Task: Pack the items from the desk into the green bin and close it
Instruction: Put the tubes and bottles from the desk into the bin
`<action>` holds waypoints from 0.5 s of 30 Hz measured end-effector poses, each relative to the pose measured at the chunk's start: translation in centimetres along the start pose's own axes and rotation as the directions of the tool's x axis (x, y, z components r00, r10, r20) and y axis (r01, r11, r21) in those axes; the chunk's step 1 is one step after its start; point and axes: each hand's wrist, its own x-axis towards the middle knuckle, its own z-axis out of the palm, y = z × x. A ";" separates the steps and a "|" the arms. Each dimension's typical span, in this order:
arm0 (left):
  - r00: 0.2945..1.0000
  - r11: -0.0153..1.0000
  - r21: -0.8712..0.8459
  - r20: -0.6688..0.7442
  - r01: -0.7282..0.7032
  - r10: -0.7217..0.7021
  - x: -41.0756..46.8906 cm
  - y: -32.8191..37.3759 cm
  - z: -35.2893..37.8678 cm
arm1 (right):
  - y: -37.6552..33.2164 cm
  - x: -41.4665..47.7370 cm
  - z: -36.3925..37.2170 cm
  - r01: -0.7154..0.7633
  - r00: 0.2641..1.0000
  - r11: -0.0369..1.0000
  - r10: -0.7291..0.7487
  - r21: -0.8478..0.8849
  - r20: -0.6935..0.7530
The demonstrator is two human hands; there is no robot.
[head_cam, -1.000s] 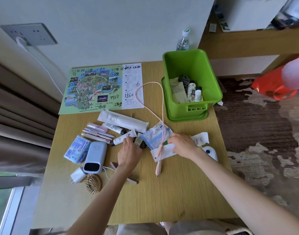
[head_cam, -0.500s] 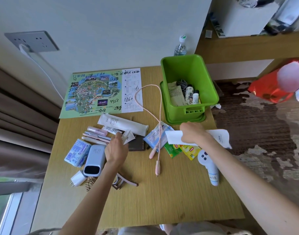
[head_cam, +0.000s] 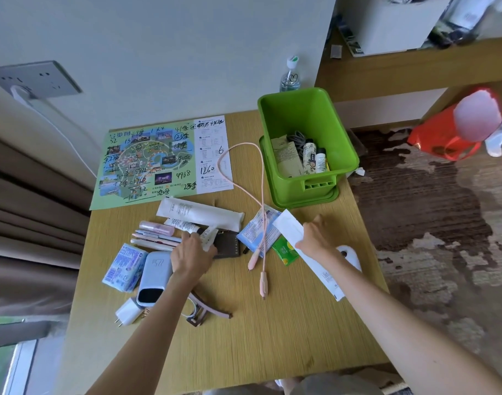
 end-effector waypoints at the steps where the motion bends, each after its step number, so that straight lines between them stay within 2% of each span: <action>1: 1.000 1.000 -0.018 -0.007 0.005 -0.005 0.0 0.1 0.0 | -0.1 -0.1 0.2 -0.028 1.000 0.999 0.028 -0.022 -0.013; 5: 0.998 0.989 -0.146 -0.068 -0.006 -0.004 -0.2 0.9 -0.9 | -0.5 -0.4 0.8 -0.092 0.995 0.993 0.090 -0.069 -0.035; 7: 0.998 0.958 -0.288 -0.050 0.008 -0.023 -0.1 1.7 -1.6 | -0.6 -0.5 0.8 -0.105 0.994 0.992 0.102 -0.072 -0.047; 12: 0.990 0.743 -0.664 0.143 0.089 0.009 0.0 4.6 -3.0 | -0.3 -0.9 1.2 -0.089 0.991 0.996 0.091 0.016 -0.096; 15: 0.948 0.597 -0.778 0.307 0.199 0.084 -0.5 6.7 -3.5 | -0.1 -1.2 0.9 -0.061 0.991 0.996 0.069 0.071 -0.115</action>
